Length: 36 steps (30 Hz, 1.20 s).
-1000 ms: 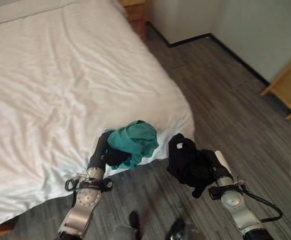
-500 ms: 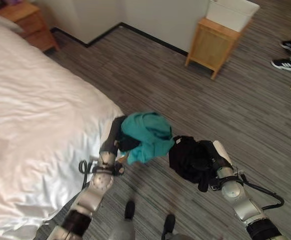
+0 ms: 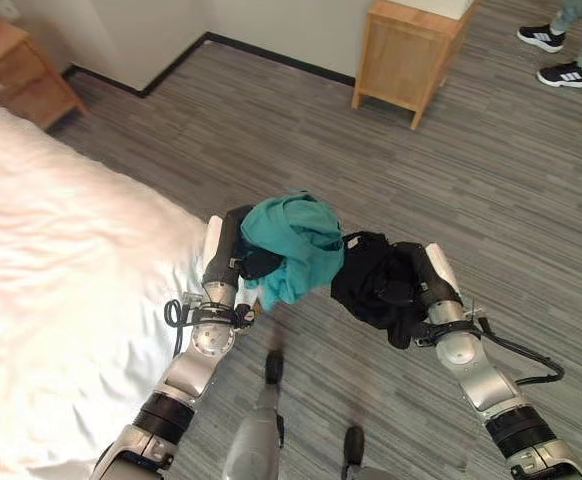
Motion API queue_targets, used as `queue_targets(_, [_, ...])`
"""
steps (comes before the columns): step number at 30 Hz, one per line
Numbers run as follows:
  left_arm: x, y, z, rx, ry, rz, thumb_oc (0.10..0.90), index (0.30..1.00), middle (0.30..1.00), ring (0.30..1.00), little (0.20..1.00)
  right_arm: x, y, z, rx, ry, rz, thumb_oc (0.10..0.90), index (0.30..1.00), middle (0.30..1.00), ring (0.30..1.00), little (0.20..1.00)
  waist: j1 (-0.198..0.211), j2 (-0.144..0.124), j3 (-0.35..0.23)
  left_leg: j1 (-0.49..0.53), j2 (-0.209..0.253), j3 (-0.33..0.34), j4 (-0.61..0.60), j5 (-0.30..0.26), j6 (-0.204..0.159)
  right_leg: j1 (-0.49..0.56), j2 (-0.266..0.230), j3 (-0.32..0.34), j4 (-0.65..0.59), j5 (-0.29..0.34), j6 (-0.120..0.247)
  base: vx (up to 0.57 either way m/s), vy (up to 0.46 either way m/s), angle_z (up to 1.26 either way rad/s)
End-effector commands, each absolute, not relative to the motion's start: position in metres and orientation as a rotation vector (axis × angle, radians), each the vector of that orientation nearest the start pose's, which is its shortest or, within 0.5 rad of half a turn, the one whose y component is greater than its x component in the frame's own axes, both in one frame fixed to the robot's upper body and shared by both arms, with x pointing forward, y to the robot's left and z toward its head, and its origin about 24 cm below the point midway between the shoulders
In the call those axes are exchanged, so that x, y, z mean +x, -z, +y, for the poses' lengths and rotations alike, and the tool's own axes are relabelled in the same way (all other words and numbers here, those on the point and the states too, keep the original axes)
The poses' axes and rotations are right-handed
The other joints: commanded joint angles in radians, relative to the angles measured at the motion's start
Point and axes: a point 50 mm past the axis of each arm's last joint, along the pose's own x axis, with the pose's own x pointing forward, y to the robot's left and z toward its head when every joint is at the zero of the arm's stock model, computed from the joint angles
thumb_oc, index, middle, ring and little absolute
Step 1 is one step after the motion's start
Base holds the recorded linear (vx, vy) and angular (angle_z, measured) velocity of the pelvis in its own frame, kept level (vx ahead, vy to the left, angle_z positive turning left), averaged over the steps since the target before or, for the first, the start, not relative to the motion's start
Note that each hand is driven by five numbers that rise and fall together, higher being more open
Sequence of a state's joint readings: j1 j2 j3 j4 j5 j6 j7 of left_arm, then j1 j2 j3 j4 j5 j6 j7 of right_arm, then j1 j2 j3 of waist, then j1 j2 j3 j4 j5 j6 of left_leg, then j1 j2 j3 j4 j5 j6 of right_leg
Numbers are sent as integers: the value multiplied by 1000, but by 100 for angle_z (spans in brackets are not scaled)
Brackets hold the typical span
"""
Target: Pick up bed clothes into laundry basket.
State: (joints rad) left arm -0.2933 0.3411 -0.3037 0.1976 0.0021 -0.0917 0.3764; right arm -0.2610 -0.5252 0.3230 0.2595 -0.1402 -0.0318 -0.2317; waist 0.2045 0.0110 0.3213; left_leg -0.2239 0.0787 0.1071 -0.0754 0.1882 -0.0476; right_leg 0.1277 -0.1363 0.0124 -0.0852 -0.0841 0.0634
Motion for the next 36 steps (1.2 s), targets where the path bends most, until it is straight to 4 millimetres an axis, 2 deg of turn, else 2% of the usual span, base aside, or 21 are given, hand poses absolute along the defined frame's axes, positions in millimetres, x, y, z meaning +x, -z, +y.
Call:
queue_targets(1, [308, -135, 153, 362, -79, -485, 400, 300, 300, 300, 300, 307, -115, -166, -652, -32, -379, 400, 300, 300, 300, 300, 16, -72, -145, -17, -13, -6, 18, -29, 14, 158, -58, -121, 195, 36, 162, 403, 157, -29])
queue_targets(2, [308, -136, 154, 365, -72, -484, 400, 300, 300, 300, 300, 306, -113, -163, -640, -35, -374, 400, 300, 300, 300, 300, 0, -76, -133, 22, -18, -6, 27, -44, 29, 109, -62, -107, 304, 135, 192, 434, 212, -12])
queue_targets(3, [308, -136, 155, 375, -71, -483, 400, 300, 300, 300, 300, 304, -114, -159, -636, -47, -382, 400, 300, 300, 300, 300, -34, -49, -120, 102, -1, -14, 11, -77, 45, 17, -43, -93, 492, 231, 198, 431, 212, 12])
queue_targets(6, [309, -138, 155, 367, -73, -481, 400, 300, 300, 300, 300, 302, -112, -155, -626, -61, -381, 400, 300, 300, 300, 300, -74, -21, -111, 177, 15, -17, -12, -118, 52, -90, -35, -150, 597, 241, 195, 484, 214, 33])
queue_targets(7, [309, -138, 154, 366, -71, -481, 400, 300, 300, 300, 300, 300, -111, -153, -622, -72, -380, 400, 300, 300, 300, 300, -104, -18, -100, 211, 8, -27, -12, -141, 54, -147, -20, -188, 616, 186, 172, 669, 244, 32])
queue_targets(8, [310, -137, 154, 374, -65, -479, 400, 300, 300, 300, 300, 295, -106, -153, -622, -91, -366, 400, 300, 300, 300, 300, -143, -7, -85, 271, 2, -35, -12, -174, 51, -246, 10, -249, 555, 133, 151, 502, 152, 10])
queue_targets(9, [310, -137, 154, 374, -66, -478, 400, 300, 300, 300, 300, 295, -106, -153, -623, -93, -365, 400, 300, 300, 300, 300, -151, -5, -85, 275, 5, -42, -12, -181, 49, -238, 11, -258, 554, 124, 150, 532, 92, 18])
queue_targets(11, [309, -133, 155, 381, -64, -460, 400, 300, 300, 300, 300, 292, -101, -149, -620, -115, -356, 400, 300, 300, 300, 300, -179, -20, -93, 343, -5, -35, -12, -244, 29, -265, 11, -350, 336, 82, 114, 559, -25, 45])
queue_targets(12, [310, -130, 155, 395, -61, -447, 400, 300, 300, 300, 300, 289, -98, -142, -620, -150, -353, 400, 300, 300, 300, 300, -190, -38, -105, 397, -9, -23, -12, -289, 8, -297, -1, -421, 152, 120, 107, 523, -50, 35])
queue_targets(15, [311, -129, 158, 404, -82, -445, 400, 300, 300, 300, 300, 287, -97, -131, -634, -192, -366, 400, 300, 300, 300, 300, -193, -34, -113, 455, 17, -9, -12, -330, -12, -317, -7, -470, 61, 178, 118, 426, -35, 1])
queue_targets(17, [311, -127, 156, 398, -77, -443, 400, 300, 300, 300, 300, 284, -93, -123, -650, -238, -360, 400, 300, 300, 300, 300, -191, -37, -137, 517, 33, -12, -12, -347, -24, -299, 9, -447, 40, 181, 99, 502, -16, 7])
queue_targets(20, [307, -119, 156, 365, -67, -420, 400, 300, 300, 300, 300, 284, -90, -121, -631, -250, -351, 400, 300, 300, 300, 300, -187, -14, -159, 491, 112, -15, 249, -241, -69, -200, 57, -442, 24, 170, 40, 436, -95, -16])
queue_targets(22, [305, -117, 157, 333, -62, -408, 400, 300, 300, 300, 300, 286, -93, -117, -622, -256, -364, 400, 300, 300, 300, 300, -153, -48, -113, 289, 93, -102, 647, -137, -65, -133, 61, -409, 14, 153, -13, 278, -208, -29])
queue_targets(24, [306, -122, 155, 321, -58, -425, 400, 300, 300, 300, 300, 289, -101, -112, -629, -272, -395, 400, 300, 300, 300, 300, -108, -69, -82, 155, 52, -151, 797, -189, -34, -80, 65, -364, 1, 124, -26, 307, -17, -64])
queue_targets(26, [308, -127, 152, 295, -70, -436, 400, 300, 300, 300, 300, 290, -105, -108, -617, -290, -408, 400, 300, 300, 300, 300, -72, -81, -73, 66, 15, -161, 735, -227, -21, -50, 54, -317, -2, 95, -11, 341, 175, -125])
queue_targets(28, [309, -130, 151, 283, -85, -450, 400, 300, 300, 300, 300, 290, -106, -105, -600, -307, -415, 400, 300, 300, 300, 300, -48, -76, -77, 47, 5, -157, 554, -251, -17, -25, 54, -280, -2, 64, 8, 379, 243, -82])
queue_targets(29, [309, -131, 151, 284, -90, -455, 400, 300, 300, 300, 300, 290, -106, -105, -593, -312, -418, 400, 300, 300, 300, 300, -35, -60, -83, 53, -1, -161, 385, -242, -17, -5, 70, -262, -2, 42, 18, 418, 287, -83])
queue_targets(31, [307, -127, 152, 283, -94, -443, 400, 300, 300, 300, 300, 289, -105, -104, -606, -324, -422, 400, 300, 300, 300, 300, -9, -42, -108, 77, -38, -189, 133, -142, -9, 33, 93, -232, -2, 17, 22, 468, 232, -90])
queue_targets(33, [306, -124, 152, 290, -88, -439, 400, 300, 300, 300, 300, 293, -106, -108, -652, -309, -426, 400, 300, 300, 300, 300, 5, -46, -114, 76, -50, -185, 95, -95, -10, 94, 99, -222, 3, -17, 22, 428, 220, -87])
queue_targets(34, [304, -118, 159, 289, -109, -406, 400, 300, 300, 300, 300, 289, -99, -107, -645, -329, -397, 400, 300, 300, 300, 300, 5, -50, -128, 113, -54, -178, 79, -100, 18, 75, 94, -212, 83, -18, 27, 263, 201, -68])
queue_targets(36, [303, -117, 161, 297, -110, -398, 400, 300, 300, 300, 300, 288, -97, -107, -634, -327, -390, 400, 300, 300, 300, 300, 10, -55, -131, 140, -58, -175, 64, -100, 26, 67, 88, -215, 141, -22, 37, 184, 138, -69])
